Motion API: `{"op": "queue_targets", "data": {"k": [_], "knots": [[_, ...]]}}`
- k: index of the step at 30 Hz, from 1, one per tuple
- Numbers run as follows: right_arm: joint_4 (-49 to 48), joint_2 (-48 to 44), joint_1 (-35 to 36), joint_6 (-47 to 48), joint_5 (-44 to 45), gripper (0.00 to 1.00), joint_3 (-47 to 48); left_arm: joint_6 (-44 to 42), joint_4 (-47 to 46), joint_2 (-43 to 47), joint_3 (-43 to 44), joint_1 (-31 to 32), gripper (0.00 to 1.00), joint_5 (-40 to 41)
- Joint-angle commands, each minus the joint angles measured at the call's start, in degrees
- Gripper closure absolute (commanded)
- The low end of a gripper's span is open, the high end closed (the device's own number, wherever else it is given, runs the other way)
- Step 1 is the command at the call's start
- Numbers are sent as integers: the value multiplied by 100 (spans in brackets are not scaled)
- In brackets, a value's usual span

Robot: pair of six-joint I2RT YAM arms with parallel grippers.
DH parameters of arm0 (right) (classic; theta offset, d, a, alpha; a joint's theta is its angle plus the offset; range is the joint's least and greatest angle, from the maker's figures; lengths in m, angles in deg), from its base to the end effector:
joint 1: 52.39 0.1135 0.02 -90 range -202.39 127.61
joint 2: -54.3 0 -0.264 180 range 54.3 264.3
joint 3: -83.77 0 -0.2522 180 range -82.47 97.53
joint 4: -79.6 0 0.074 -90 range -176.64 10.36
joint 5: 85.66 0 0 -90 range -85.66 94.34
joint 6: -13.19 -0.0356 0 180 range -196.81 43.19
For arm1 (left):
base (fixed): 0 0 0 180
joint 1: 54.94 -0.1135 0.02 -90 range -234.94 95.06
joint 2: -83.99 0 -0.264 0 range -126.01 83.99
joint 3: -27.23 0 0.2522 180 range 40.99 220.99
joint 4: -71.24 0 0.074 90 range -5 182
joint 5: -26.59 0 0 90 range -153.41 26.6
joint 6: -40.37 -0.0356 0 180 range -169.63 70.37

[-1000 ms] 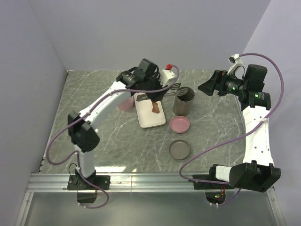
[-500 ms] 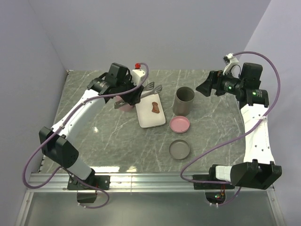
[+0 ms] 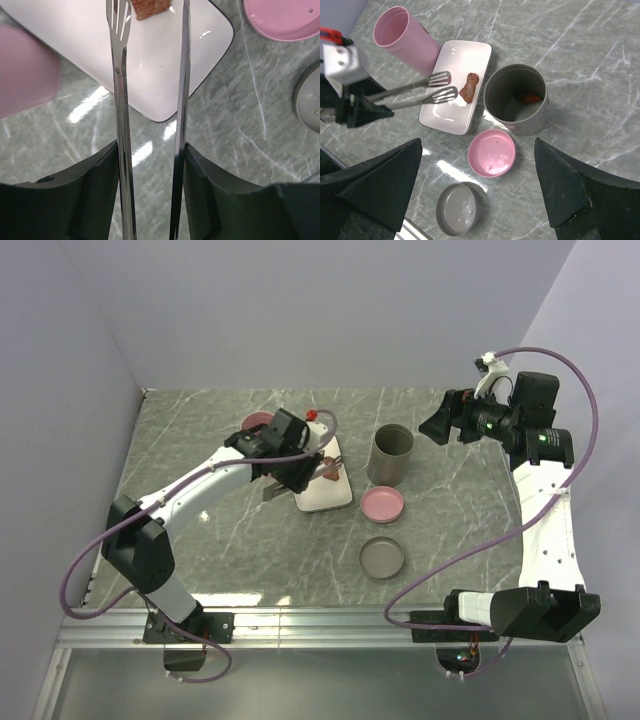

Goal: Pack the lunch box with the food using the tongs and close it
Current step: Pick up the fake food from the plate.

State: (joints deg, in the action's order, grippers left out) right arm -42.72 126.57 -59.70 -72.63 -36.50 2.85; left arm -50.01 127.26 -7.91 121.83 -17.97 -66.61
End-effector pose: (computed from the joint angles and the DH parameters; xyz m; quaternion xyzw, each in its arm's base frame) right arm 0.2522 -0.0089 0.4269 -0.1498 0.8195 0.2557 0.4905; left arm 0.2753 -0.2097 0.3014 0.3121 0.8961 -0.1239 0.2903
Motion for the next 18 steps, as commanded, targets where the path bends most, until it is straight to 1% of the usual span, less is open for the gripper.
{"op": "queue_targets", "data": {"k": [1,8,13,18], "knots": [[20,-2,19,65,111,0,301,591,-359,-197,-77,284,45,627],[90,33,19,126,138,0,328,1022,-376,-574,46,425,42,927],[38,24,19,118,120,0,257,1040,-377,-777,186,513,41,1111],[29,15,10,135,146,0,231,1031,-359,-979,380,539,40,1120]]}}
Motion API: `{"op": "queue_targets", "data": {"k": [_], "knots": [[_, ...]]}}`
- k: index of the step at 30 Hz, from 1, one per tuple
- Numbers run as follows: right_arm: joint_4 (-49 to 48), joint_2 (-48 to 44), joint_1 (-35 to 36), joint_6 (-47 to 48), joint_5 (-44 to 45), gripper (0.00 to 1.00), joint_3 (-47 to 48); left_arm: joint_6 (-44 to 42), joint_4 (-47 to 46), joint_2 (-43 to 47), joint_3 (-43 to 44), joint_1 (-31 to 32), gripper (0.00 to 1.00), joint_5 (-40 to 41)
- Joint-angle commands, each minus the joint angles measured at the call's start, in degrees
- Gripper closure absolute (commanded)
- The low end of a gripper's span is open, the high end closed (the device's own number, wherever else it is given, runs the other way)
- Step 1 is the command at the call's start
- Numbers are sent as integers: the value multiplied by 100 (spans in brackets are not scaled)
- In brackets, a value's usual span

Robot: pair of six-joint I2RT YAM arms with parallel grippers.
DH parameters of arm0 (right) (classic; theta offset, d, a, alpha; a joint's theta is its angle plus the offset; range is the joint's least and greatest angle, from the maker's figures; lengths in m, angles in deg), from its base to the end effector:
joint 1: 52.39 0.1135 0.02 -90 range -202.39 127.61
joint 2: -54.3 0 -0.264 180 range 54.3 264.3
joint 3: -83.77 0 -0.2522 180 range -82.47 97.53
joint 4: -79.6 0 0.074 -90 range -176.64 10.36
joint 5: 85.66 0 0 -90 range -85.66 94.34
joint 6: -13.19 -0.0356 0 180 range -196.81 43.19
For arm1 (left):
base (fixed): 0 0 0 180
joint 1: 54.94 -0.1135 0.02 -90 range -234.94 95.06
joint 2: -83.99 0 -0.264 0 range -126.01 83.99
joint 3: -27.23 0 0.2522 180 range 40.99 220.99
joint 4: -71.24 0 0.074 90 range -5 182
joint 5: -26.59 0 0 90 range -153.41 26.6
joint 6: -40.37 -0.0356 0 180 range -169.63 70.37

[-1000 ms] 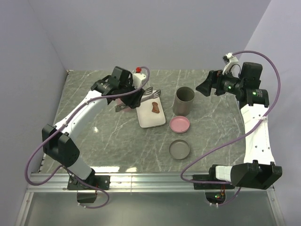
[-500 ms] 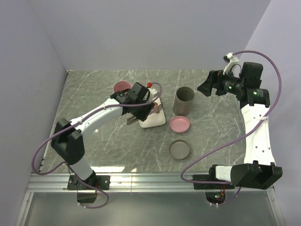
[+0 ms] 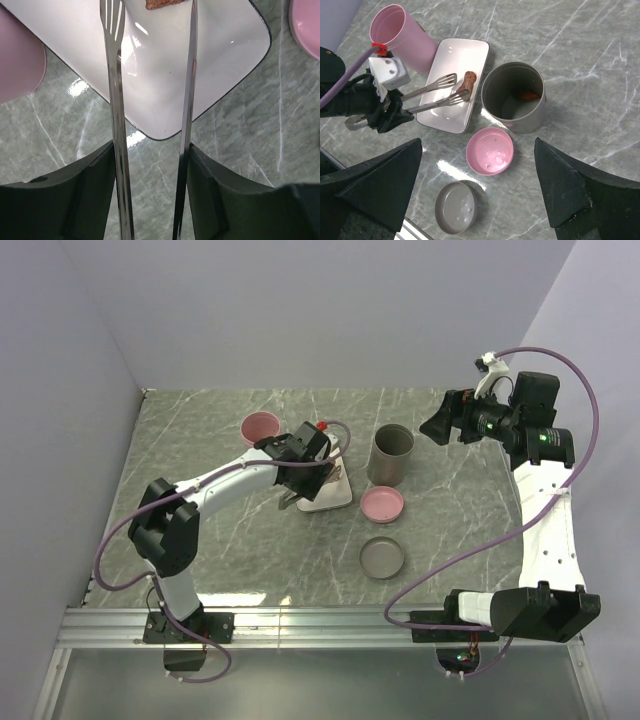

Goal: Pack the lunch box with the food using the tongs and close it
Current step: Pick up the fake food from the plate.

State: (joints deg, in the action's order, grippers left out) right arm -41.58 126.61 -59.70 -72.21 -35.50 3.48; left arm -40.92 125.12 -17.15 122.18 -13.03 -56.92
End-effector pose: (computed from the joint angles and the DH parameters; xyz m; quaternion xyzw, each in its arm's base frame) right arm 0.2510 -0.0092 0.4283 -0.1472 0.8237 0.2478 0.4883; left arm 0.2827 -0.2484 0.2505 0.2615 0.9285 -0.0608 0.2564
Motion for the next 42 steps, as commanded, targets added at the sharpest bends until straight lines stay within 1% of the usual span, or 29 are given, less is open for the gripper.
{"op": "queue_targets", "data": {"k": [1,10,16,24,32,42], "knots": [[-85,11,28,94,46,0,176,131,-145,-72,363,45,41,152],[-76,37,19,120,55,0,203,96,-13,-292,407,89,42,196],[-94,46,19,111,29,0,211,-62,101,-72,178,81,43,231],[-94,28,19,111,28,0,194,-238,260,112,-15,45,46,37],[-94,11,10,129,37,0,150,-282,436,42,248,19,45,-191],[-138,-16,2,120,37,0,88,-194,391,-98,398,159,43,-34]]}}
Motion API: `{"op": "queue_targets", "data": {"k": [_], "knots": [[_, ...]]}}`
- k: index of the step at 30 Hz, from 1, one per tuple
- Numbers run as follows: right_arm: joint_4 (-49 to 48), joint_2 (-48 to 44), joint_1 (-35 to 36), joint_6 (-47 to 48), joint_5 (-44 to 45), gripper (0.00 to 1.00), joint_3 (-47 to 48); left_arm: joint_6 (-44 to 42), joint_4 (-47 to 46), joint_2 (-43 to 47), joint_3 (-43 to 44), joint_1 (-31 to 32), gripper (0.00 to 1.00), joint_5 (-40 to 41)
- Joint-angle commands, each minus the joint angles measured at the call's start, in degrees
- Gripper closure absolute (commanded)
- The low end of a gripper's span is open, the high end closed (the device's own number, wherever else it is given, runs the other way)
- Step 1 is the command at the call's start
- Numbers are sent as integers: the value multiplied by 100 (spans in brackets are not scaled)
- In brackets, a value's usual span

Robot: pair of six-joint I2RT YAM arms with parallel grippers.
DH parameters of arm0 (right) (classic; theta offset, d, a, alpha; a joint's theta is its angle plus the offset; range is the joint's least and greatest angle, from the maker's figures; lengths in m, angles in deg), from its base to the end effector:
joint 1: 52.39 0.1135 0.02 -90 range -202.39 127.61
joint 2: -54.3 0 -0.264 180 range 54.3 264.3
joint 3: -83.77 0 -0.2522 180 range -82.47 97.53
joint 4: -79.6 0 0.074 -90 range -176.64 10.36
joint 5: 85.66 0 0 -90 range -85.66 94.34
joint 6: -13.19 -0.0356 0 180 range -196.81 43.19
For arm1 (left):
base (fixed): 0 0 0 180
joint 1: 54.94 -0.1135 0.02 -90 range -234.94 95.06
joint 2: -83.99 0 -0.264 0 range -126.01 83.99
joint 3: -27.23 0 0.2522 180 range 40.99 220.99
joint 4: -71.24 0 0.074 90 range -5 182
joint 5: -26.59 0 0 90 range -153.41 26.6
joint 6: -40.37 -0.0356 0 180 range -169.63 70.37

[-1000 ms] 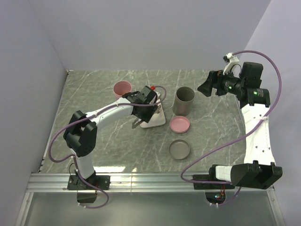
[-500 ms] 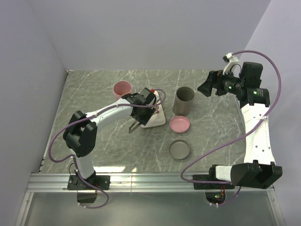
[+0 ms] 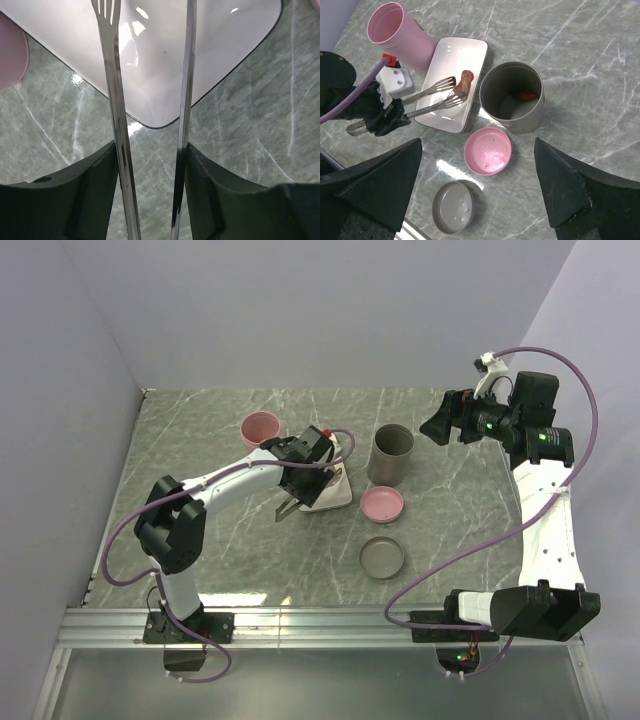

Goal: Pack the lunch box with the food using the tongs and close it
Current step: Pick up the fake food from the plate.

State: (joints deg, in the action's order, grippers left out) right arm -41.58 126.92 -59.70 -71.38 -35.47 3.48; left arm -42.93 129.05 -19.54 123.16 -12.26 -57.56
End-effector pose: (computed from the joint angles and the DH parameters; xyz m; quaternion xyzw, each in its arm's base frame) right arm 0.2527 -0.0094 0.4270 -0.1523 0.8239 0.2448 0.4880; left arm 0.2798 -0.2531 0.2373 0.2910 0.9314 -0.0435 0.2141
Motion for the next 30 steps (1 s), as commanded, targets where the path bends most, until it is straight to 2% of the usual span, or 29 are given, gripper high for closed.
{"op": "queue_targets", "data": {"k": [1,19,30], "knots": [[-138,-46,10,37,26,0,88,16,7,96,317,92,43,57],[-94,-81,10,98,79,0,71,77,341,-177,282,-66,45,1032],[-182,-125,2,63,35,0,-26,-345,385,-10,466,-189,42,224]]}}
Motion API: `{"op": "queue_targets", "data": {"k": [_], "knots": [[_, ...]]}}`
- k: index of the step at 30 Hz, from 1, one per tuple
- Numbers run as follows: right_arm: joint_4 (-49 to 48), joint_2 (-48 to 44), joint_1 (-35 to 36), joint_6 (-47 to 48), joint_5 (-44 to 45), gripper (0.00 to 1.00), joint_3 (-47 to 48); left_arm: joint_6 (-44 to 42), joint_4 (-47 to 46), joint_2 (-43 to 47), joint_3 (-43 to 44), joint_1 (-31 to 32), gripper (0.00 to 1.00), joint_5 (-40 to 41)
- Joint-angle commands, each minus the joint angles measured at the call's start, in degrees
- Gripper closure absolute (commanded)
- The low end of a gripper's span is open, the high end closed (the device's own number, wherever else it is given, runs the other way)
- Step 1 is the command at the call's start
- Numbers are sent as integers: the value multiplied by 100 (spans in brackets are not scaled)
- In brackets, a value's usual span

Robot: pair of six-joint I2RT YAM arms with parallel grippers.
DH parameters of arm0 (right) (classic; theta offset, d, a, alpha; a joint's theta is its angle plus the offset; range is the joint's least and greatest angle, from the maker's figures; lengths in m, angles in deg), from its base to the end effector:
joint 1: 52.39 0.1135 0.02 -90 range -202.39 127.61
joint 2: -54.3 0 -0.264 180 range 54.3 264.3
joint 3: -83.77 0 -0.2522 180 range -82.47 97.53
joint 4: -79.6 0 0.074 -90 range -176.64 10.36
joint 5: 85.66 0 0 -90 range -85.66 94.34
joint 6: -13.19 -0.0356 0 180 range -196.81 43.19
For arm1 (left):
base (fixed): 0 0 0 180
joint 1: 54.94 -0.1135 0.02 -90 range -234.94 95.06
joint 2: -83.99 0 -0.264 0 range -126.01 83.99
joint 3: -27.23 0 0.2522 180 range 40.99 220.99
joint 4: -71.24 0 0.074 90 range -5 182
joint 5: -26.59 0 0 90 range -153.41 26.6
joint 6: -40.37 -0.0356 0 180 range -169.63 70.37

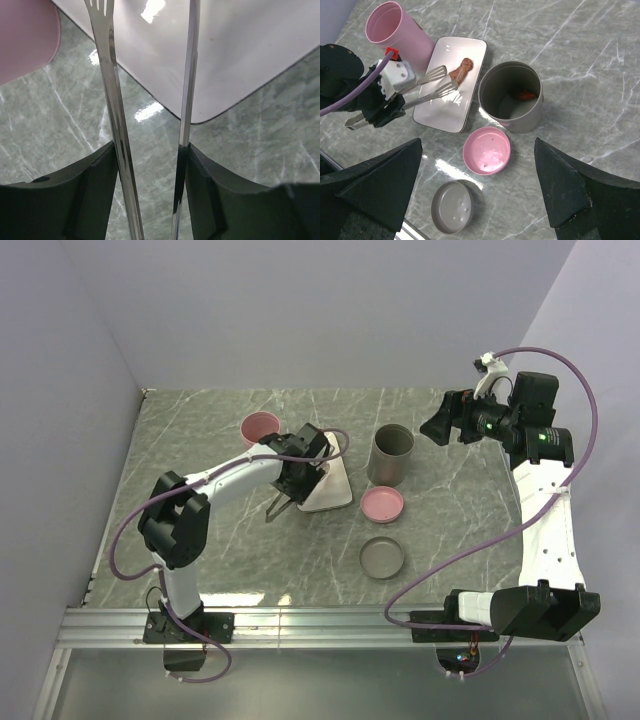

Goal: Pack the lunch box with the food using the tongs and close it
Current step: Pick up the fake food from the plate.

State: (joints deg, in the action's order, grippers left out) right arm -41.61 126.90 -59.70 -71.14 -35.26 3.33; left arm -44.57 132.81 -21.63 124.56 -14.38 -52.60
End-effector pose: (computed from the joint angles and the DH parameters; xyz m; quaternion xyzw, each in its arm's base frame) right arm 0.2529 -0.0096 0.4263 -0.1529 0.8245 0.2424 0.4879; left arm 0.2916 -0.2408 0.2291 0.2831 0.9386 0.0180 0.1964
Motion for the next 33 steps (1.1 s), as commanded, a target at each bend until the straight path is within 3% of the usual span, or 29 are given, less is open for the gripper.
{"op": "queue_targets", "data": {"k": [1,8,33], "knots": [[-179,-114,10,39,13,0,-2,-189,9,165,387,23,42,-298],[-171,-132,10,92,57,0,-11,-243,70,-72,669,-30,42,-413],[-206,-176,2,127,57,0,-99,-242,334,-600,1170,-74,43,387]]}}
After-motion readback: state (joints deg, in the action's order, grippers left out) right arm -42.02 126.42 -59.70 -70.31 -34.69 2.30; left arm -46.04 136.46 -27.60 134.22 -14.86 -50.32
